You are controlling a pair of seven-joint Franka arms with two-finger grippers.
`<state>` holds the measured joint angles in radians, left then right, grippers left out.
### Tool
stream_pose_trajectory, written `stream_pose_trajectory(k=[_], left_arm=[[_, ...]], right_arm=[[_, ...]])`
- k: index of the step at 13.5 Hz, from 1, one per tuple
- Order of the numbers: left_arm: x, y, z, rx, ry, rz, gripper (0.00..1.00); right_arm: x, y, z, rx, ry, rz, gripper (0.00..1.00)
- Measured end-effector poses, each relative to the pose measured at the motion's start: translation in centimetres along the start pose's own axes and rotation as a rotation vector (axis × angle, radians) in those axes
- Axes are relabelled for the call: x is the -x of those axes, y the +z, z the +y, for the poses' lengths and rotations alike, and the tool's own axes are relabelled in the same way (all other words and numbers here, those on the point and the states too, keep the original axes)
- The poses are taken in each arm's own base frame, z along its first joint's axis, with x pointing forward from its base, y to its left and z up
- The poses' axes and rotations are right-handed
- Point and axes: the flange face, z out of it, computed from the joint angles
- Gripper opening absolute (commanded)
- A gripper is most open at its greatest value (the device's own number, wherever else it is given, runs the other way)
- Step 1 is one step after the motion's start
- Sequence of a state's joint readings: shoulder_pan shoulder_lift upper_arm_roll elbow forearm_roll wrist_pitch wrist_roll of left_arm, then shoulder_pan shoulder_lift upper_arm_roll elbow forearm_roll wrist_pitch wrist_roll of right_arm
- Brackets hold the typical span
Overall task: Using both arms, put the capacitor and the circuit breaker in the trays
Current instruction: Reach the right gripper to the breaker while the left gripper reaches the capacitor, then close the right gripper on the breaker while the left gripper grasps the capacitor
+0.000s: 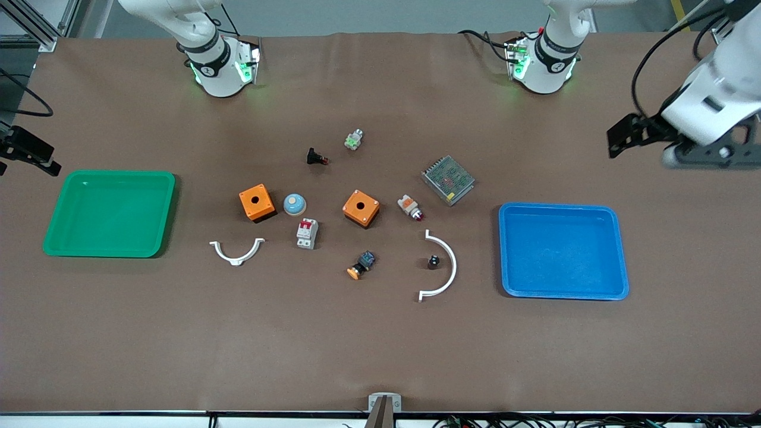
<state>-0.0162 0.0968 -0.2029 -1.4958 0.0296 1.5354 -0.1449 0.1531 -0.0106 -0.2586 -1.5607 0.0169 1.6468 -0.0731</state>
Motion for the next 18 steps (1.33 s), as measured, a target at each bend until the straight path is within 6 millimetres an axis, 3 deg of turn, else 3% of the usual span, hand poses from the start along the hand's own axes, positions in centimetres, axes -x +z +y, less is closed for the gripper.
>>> stream_pose_trajectory(k=[2, 6, 8, 10, 12, 15, 18], left_arm=[[-3.2, 4.7, 4.0, 0.015, -0.019, -0.010, 1.00], [-7.9, 15.5, 13.7, 0.017, -0.082, 0.034, 1.00], [-9.7, 21.0, 16.6, 0.021, -0.104, 0.020, 1.00], [-10.7, 26.1, 18.8, 0.028, -0.146, -0.008, 1.00], [-10.9, 30.1, 21.7, 0.049, -0.194, 0.002, 0.95], [-10.3, 34.7, 25.8, 0.062, -0.259, 0.040, 0.83], [-10.1, 37.8, 27.4, 0.057, -0.265, 0.066, 0.73]], right_arm=[[0.0, 0.0, 0.0, 0.000, 0.000, 0.000, 1.00], [-0.3, 0.7, -0.3, 0.002, -0.005, -0.013, 1.00], [-0.9, 1.9, -1.1, 0.004, -0.017, -0.032, 1.00], [-1.7, 3.9, -3.3, 0.008, -0.053, -0.064, 1.00], [-2.5, 6.4, -8.1, 0.013, -0.133, -0.091, 1.00], [-2.7, 10.7, -17.0, 0.029, -0.225, -0.135, 1.00], [-1.9, 15.7, -25.4, 0.065, -0.178, -0.168, 1.00]])
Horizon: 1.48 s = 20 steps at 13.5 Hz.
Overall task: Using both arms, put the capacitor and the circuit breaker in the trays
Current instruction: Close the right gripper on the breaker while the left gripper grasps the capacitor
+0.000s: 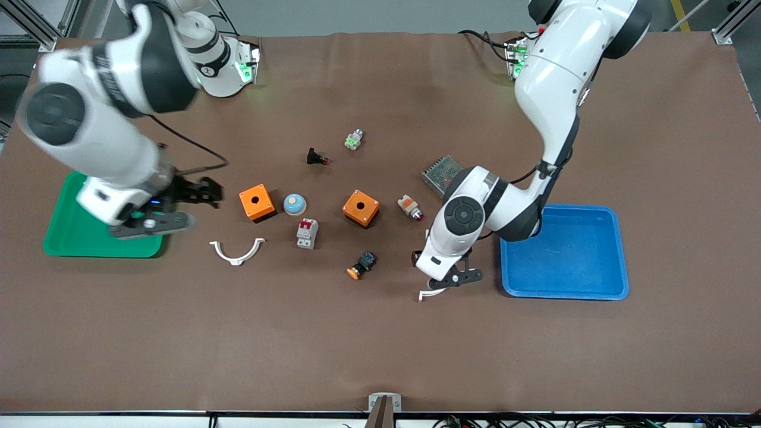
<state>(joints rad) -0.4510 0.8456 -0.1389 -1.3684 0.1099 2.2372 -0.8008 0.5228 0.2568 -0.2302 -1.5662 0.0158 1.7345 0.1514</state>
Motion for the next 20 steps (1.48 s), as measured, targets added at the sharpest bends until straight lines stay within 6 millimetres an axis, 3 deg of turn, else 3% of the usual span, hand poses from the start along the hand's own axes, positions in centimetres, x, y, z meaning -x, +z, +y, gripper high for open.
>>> stream_pose_trajectory(k=[1, 2, 6, 10, 12, 15, 16, 18, 20], left_arm=[[-0.1, 1.0, -0.2, -0.004, -0.003, -0.003, 0.70], [-0.2, 1.3, -0.4, -0.008, -0.006, -0.004, 0.67], [-0.1, 1.4, -0.2, -0.008, -0.002, -0.004, 0.61], [0.3, 1.5, 0.2, -0.009, 0.005, -0.005, 0.53], [0.3, 1.6, 0.2, -0.010, 0.005, -0.006, 0.38], [0.4, 1.9, 0.2, -0.013, 0.006, -0.010, 0.05], [0.4, 1.9, 0.2, -0.012, 0.006, -0.009, 0.00], [-0.2, 1.0, 0.2, -0.003, 0.003, 0.006, 0.00], [-1.9, -1.8, -0.5, 0.009, -0.012, 0.048, 0.00]], right_arm=[[-0.5, 2.5, -3.1, 0.004, 0.016, -0.016, 1.00], [-1.0, 4.2, -4.2, -0.025, 0.031, -0.029, 1.00], [-2.9, 13.8, -5.8, -0.101, 0.084, -0.018, 1.00], [-2.7, 16.6, -8.2, -0.097, 0.119, -0.026, 1.00], [-2.4, 17.9, -9.8, -0.086, 0.157, -0.037, 1.00], [-1.9, 20.1, -12.5, -0.069, 0.201, -0.036, 1.00], [-1.9, 21.2, -13.1, -0.063, 0.214, -0.035, 1.00], [-1.8, 23.6, -13.8, -0.046, 0.227, -0.039, 1.00], [-1.9, 25.5, -13.9, -0.035, 0.230, -0.042, 0.95]])
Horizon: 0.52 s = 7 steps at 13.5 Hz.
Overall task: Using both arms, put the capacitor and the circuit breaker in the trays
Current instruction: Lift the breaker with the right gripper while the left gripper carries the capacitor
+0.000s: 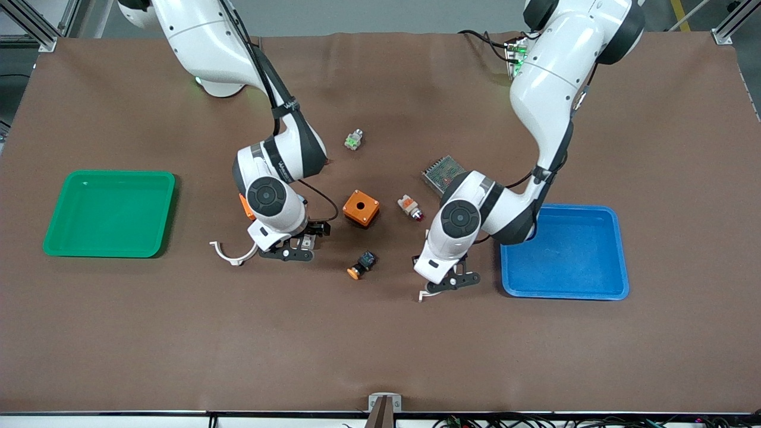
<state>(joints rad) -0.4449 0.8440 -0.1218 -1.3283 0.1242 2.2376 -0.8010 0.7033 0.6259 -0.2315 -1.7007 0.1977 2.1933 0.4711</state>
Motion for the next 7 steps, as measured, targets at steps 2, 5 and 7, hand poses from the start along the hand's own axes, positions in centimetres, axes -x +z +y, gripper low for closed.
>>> stream_pose_trajectory(k=[2, 5, 7], left_arm=[[-3.0, -4.2, -2.9, -0.010, -0.015, 0.032, 0.00], [-6.7, -8.5, -10.3, -0.065, -0.004, 0.004, 0.00], [-8.2, -8.2, -16.4, -0.093, 0.029, -0.030, 0.00]], right_arm=[[-0.2, 1.1, 0.1, 0.006, 0.003, 0.001, 0.68], [0.0, 1.7, 0.1, 0.013, 0.005, -0.008, 0.39], [0.3, 1.9, 0.0, 0.018, 0.005, -0.020, 0.25]])
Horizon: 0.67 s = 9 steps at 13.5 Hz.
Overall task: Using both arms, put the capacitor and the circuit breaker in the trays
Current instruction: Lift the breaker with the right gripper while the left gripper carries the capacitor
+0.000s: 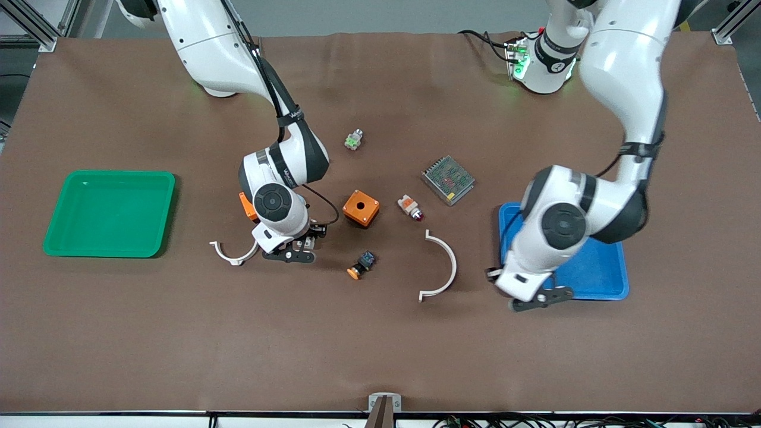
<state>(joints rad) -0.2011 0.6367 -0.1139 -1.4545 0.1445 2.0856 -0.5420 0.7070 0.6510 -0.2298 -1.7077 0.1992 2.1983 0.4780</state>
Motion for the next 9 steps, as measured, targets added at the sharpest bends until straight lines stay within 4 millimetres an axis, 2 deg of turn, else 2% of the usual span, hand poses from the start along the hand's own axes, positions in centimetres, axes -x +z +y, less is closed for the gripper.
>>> stream_pose_trajectory(k=[1, 3, 4, 6, 7, 8, 9], left_arm=[[-0.5, 1.0, -3.1, -0.012, 0.015, -0.024, 0.00], [-0.8, 3.8, -8.7, -0.020, 0.038, -0.060, 0.00], [-0.5, 5.4, -10.8, -0.012, 0.050, -0.055, 0.00], [0.8, 8.7, -14.4, 0.006, 0.087, -0.041, 0.01], [1.6, 10.1, -15.8, 0.012, 0.103, -0.041, 0.04], [2.2, 11.2, -17.0, 0.016, 0.114, -0.041, 0.14], [2.8, 12.0, -17.7, 0.019, 0.121, -0.044, 0.47]], right_arm=[[0.1, 0.0, -0.1, 0.000, 0.001, -0.002, 0.19], [0.1, 0.0, 0.0, 0.002, 0.003, -0.007, 0.17], [0.1, -0.2, 0.2, 0.008, 0.007, -0.020, 0.16], [-0.3, -2.6, 1.3, 0.012, 0.024, -0.047, 0.16], [-0.9, -5.0, 2.6, 0.008, 0.044, -0.065, 0.16], [-1.6, -8.1, 4.6, 0.000, 0.069, -0.090, 0.16], [-2.4, -11.5, 7.5, -0.012, 0.084, -0.116, 0.16]])
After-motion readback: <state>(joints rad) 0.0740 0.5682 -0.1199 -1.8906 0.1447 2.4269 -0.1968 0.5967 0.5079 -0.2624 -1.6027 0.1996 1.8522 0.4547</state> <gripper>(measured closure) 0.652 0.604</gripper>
